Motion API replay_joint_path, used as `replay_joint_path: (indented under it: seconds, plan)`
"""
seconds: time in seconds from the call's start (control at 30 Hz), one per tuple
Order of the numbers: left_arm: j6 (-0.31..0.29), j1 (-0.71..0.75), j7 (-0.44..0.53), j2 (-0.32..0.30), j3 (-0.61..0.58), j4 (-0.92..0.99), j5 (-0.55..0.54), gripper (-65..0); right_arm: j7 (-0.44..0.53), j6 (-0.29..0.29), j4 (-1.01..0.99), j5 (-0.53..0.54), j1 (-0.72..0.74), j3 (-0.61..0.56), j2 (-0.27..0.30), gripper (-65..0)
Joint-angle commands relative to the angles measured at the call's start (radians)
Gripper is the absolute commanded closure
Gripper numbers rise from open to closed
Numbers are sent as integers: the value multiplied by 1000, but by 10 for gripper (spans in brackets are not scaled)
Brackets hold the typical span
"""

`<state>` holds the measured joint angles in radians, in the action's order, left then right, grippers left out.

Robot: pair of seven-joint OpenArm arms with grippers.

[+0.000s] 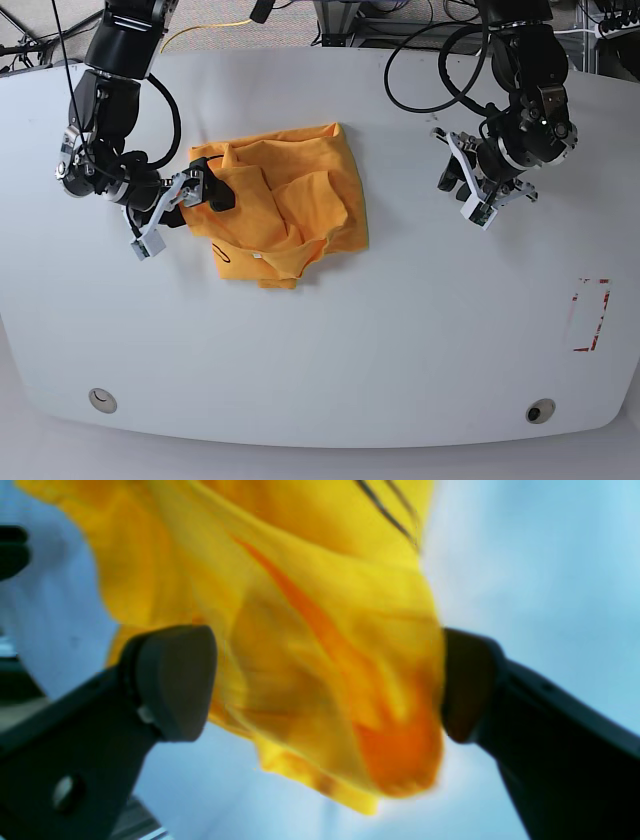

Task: Fold the T-shirt properly
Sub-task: 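Tuck the shirt edge under with the right gripper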

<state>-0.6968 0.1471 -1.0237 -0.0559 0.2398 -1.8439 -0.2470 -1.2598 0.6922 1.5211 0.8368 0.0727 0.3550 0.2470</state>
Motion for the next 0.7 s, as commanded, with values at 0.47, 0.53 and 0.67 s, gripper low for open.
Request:
replay_joint_path:
  seconds: [0.47,0.53,0.67]
  plan:
    - [-1,4,18,-9,3,-17,-4,-172,-44,6,238,213,-162,-239,-99,-650]
    - [-1,6,18,-25,0,-17,-5,-172,-19,6,233,213,-173,-302,-96,-650]
    - [-1,4,18,-31,2,-17,-5,-172,-8,6,306,213,-185,-353,-91,-650]
